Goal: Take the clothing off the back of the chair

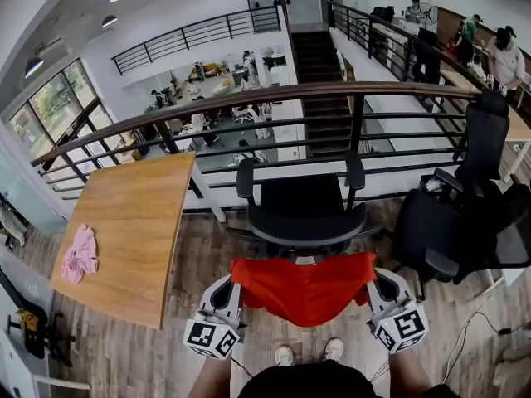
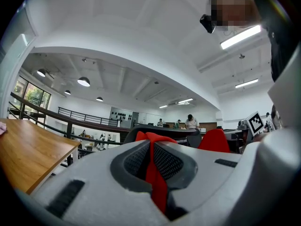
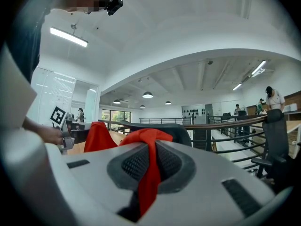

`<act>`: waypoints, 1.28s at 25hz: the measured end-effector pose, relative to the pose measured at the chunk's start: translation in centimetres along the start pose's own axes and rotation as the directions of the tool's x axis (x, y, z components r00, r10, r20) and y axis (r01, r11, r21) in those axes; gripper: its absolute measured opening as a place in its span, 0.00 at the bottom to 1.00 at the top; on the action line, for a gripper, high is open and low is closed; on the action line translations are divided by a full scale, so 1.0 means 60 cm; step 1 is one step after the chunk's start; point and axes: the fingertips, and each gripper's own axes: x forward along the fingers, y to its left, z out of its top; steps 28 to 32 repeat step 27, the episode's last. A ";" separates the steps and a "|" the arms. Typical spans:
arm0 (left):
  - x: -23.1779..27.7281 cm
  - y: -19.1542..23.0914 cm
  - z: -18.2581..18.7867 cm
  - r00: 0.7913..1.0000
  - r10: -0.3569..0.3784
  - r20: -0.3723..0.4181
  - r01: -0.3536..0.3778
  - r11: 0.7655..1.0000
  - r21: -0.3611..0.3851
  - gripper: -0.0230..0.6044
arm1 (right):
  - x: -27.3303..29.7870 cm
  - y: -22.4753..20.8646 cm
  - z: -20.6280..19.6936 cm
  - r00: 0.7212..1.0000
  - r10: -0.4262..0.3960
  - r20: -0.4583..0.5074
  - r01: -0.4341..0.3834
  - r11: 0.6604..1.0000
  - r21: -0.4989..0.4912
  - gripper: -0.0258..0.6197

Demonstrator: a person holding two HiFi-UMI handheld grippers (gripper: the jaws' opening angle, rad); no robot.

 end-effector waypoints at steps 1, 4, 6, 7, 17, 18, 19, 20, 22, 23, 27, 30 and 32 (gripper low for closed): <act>0.001 -0.001 0.001 1.000 0.002 0.001 -0.002 1.000 0.000 0.08 | 0.000 0.000 0.000 1.000 0.001 0.001 -0.001 1.000 -0.006 0.08; 0.000 -0.002 -0.003 1.000 0.002 -0.001 -0.002 1.000 0.008 0.08 | 0.000 0.004 0.001 1.000 0.005 0.003 -0.005 0.999 -0.037 0.07; 0.000 -0.001 -0.003 1.000 0.002 -0.002 -0.002 1.000 0.015 0.08 | 0.001 0.006 0.004 1.000 0.006 0.005 -0.006 0.999 -0.048 0.07; 0.000 0.000 -0.002 1.000 0.002 -0.002 -0.002 1.000 0.018 0.08 | 0.002 0.007 0.006 1.000 0.006 0.006 -0.006 0.999 -0.050 0.07; 0.007 -0.004 -0.002 1.000 -0.003 -0.001 0.003 1.000 0.022 0.08 | 0.004 0.003 0.013 1.000 0.007 0.011 -0.006 0.998 -0.061 0.07; 0.009 -0.004 -0.003 1.000 -0.004 0.000 0.004 1.000 0.021 0.08 | 0.005 0.003 0.014 1.000 0.007 0.011 -0.007 0.998 -0.062 0.07; 0.010 -0.004 -0.004 1.000 -0.005 -0.001 0.005 1.000 0.019 0.08 | 0.005 0.003 0.013 1.000 0.008 0.010 -0.007 0.998 -0.062 0.07; 0.011 -0.004 -0.005 1.000 -0.006 -0.002 0.007 1.000 0.017 0.08 | 0.005 0.003 0.012 1.000 0.008 0.009 -0.007 0.998 -0.061 0.07; 0.013 -0.004 -0.007 1.000 -0.009 -0.003 0.009 1.000 0.014 0.08 | 0.006 0.003 0.010 1.000 0.007 0.006 -0.007 0.998 -0.060 0.07; 0.016 -0.005 -0.008 1.000 -0.009 -0.004 0.009 1.000 0.012 0.08 | 0.007 0.001 0.009 1.000 0.007 0.004 -0.007 0.998 -0.059 0.07; 0.024 -0.006 -0.011 1.000 -0.009 -0.012 0.009 1.000 0.009 0.08 | 0.012 -0.004 0.007 1.000 0.005 0.002 -0.005 0.998 -0.056 0.07; 0.024 -0.006 -0.011 1.000 -0.009 -0.012 0.009 1.000 0.009 0.08 | 0.012 -0.004 0.007 1.000 0.005 0.002 -0.005 0.998 -0.056 0.07; 0.024 -0.006 -0.011 1.000 -0.009 -0.012 0.009 1.000 0.009 0.08 | 0.012 -0.004 0.007 1.000 0.005 0.002 -0.005 0.998 -0.056 0.07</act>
